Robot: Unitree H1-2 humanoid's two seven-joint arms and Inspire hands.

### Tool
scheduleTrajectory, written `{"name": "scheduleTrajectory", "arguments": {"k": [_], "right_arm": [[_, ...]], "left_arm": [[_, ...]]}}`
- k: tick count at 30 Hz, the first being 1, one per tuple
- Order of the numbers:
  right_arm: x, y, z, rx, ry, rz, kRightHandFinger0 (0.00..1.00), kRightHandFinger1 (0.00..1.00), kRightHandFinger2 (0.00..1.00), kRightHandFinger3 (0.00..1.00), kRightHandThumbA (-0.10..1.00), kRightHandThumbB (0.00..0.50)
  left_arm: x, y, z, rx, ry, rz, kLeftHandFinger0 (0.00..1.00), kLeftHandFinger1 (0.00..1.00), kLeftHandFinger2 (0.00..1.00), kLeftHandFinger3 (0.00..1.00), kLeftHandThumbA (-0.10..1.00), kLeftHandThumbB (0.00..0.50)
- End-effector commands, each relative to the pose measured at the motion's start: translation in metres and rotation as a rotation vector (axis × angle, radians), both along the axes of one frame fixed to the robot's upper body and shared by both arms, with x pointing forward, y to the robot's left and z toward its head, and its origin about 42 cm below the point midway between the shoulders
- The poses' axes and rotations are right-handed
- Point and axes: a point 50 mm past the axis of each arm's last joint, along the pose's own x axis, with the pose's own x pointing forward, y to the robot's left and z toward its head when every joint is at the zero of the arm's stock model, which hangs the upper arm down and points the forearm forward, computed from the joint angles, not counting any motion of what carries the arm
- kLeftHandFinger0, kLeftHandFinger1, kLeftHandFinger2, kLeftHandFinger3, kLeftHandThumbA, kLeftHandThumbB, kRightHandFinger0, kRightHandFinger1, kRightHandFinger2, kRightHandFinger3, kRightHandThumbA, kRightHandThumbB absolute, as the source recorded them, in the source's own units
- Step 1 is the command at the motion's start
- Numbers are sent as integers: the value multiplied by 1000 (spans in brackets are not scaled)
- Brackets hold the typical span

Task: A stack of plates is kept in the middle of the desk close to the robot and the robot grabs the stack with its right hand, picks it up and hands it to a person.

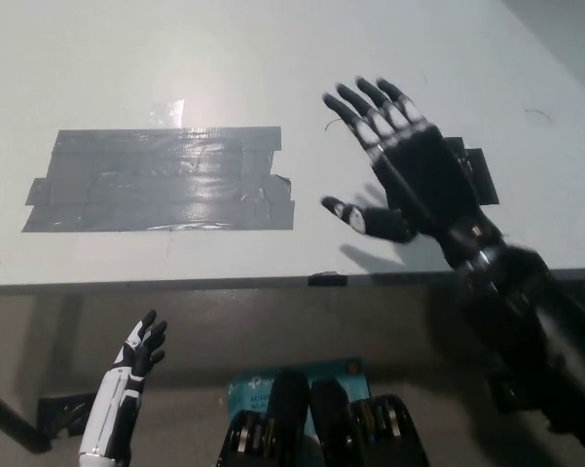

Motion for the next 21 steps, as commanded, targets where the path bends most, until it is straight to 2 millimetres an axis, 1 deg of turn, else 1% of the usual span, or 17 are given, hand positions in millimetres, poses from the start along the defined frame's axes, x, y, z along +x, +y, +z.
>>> {"name": "scheduleTrajectory", "arguments": {"k": [1, 2, 3, 4, 6, 7, 8, 9, 11, 12, 14, 15, 16, 17, 18, 19, 21], "right_arm": [[-154, -45, 84, 284, 23, 167, 1000, 1000, 1000, 1000, 812, 486], [-167, -46, 80, 315, 24, 171, 1000, 1000, 1000, 1000, 813, 495], [-177, -48, 75, 345, 27, 175, 1000, 1000, 1000, 1000, 776, 470], [-181, -48, 72, 359, 30, 174, 1000, 1000, 1000, 1000, 761, 467], [-199, -46, 47, 437, 87, 155, 1000, 1000, 1000, 1000, 708, 449], [-201, -45, 41, 446, 104, 152, 1000, 1000, 1000, 1000, 730, 428], [-204, -45, 31, 459, 134, 147, 1000, 1000, 1000, 1000, 773, 422], [-203, -44, 22, 468, 161, 141, 1000, 1000, 1000, 1000, 817, 415], [-201, -41, 0, 480, 219, 128, 1000, 1000, 1000, 1000, 837, 397], [-197, -40, -17, 502, 292, 115, 1000, 1000, 1000, 1000, 849, 391], [-189, -39, -45, 546, 434, 86, 1000, 1000, 1000, 1000, 830, 386], [-187, -40, -50, 552, 453, 79, 1000, 1000, 1000, 1000, 826, 386], [-180, -40, -68, 570, 526, 40, 1000, 1000, 1000, 1000, 798, 388], [-178, -41, -71, 572, 541, 32, 1000, 1000, 1000, 1000, 798, 387], [-176, -41, -75, 572, 551, 30, 1000, 1000, 1000, 1000, 791, 374], [-172, -42, -83, 571, 570, 23, 1000, 1000, 1000, 1000, 779, 359], [-159, -42, -108, 570, 672, -38, 1000, 1000, 1000, 1000, 808, 387]], "left_arm": [[8, -2, 19, 6, -88, -8, 1000, 1000, 1000, 1000, 1000, 0], [9, -2, 19, 9, -90, -9, 1000, 1000, 1000, 1000, 1000, 0], [10, -2, 19, 13, -94, -9, 1000, 1000, 1000, 1000, 1000, 0], [10, -3, 18, 11, -93, -7, 1000, 1000, 1000, 1000, 1000, 0], [9, -3, 16, 5, -90, -4, 1000, 1000, 1000, 1000, 1000, 0], [8, -3, 15, 5, -89, -5, 1000, 1000, 1000, 1000, 1000, 0], [7, -2, 15, 4, -87, -5, 1000, 1000, 1000, 1000, 1000, 0], [7, -2, 15, 3, -86, -6, 1000, 1000, 1000, 1000, 1000, 0], [7, -1, 15, 4, -86, -6, 1000, 1000, 1000, 1000, 1000, 0], [6, 0, 15, 6, -86, -5, 1000, 1000, 1000, 1000, 1000, 0], [5, -2, 15, 4, -83, -9, 1000, 1000, 1000, 1000, 1000, 0], [5, -3, 15, 3, -84, -11, 1000, 1000, 1000, 1000, 1000, 0], [6, -4, 14, 0, -83, -13, 1000, 1000, 1000, 1000, 1000, 0], [6, -4, 14, -1, -82, -13, 1000, 1000, 1000, 1000, 1000, 0], [6, -5, 14, -2, -82, -13, 1000, 1000, 1000, 1000, 1000, 0], [5, -5, 13, -3, -83, -11, 1000, 1000, 1000, 1000, 1000, 0], [5, -5, 13, -2, -79, -6, 1000, 1000, 1000, 1000, 1000, 0]]}}
